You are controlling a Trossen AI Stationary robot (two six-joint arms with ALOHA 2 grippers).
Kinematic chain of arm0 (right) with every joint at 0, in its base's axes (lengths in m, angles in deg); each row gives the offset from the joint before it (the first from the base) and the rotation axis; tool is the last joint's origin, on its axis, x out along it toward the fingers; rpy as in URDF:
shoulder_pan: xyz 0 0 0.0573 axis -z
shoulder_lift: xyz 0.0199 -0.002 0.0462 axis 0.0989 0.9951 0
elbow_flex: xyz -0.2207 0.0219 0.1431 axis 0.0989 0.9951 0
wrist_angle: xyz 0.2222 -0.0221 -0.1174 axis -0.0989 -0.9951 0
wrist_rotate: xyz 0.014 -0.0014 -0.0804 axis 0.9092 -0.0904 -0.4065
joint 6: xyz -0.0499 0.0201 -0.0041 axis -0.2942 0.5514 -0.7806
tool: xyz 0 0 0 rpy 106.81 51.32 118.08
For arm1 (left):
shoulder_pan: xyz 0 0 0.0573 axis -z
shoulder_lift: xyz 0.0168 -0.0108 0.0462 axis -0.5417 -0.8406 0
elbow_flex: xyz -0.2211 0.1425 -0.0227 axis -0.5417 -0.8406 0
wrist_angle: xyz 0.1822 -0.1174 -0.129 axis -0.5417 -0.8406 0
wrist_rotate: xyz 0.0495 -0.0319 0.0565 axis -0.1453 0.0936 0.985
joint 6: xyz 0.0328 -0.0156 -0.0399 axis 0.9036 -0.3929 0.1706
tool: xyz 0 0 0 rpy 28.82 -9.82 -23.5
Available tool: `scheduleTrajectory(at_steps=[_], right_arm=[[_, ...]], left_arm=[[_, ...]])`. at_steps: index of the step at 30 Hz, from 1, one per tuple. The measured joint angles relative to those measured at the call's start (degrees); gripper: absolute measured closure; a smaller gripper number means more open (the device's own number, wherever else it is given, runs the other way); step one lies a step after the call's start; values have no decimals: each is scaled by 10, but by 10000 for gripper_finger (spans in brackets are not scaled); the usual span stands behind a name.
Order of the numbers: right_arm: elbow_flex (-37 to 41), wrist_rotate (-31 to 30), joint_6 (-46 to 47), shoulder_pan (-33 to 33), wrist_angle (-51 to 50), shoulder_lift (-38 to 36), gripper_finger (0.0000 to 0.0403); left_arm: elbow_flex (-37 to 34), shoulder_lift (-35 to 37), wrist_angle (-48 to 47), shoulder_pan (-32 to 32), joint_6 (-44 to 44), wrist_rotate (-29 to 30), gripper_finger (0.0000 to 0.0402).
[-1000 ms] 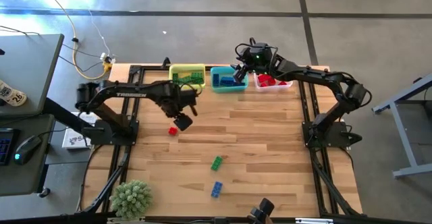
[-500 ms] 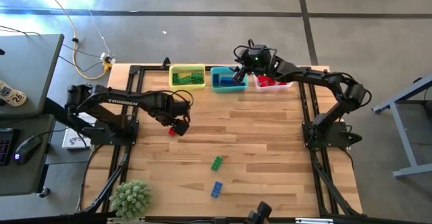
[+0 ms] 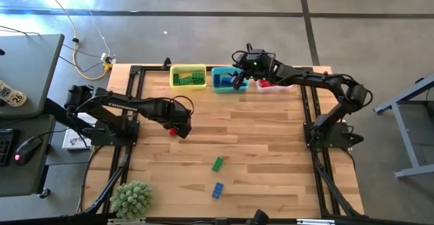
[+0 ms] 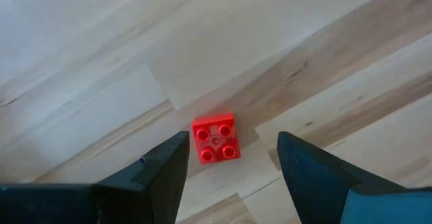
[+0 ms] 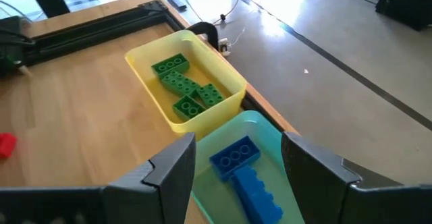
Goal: Sort & place blocks by color
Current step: Put the red game piece into the white bin
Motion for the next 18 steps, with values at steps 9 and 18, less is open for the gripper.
scheduleTrajectory(at_steps=[9,18], right_arm=[[0,0,0,-17,-4,0,197],[0,-2,0,-26,-34,0,197]], left_arm=[[0,-10,-4,-2,-7,19,188],[-37,-16,18,-2,-42,8,188]])
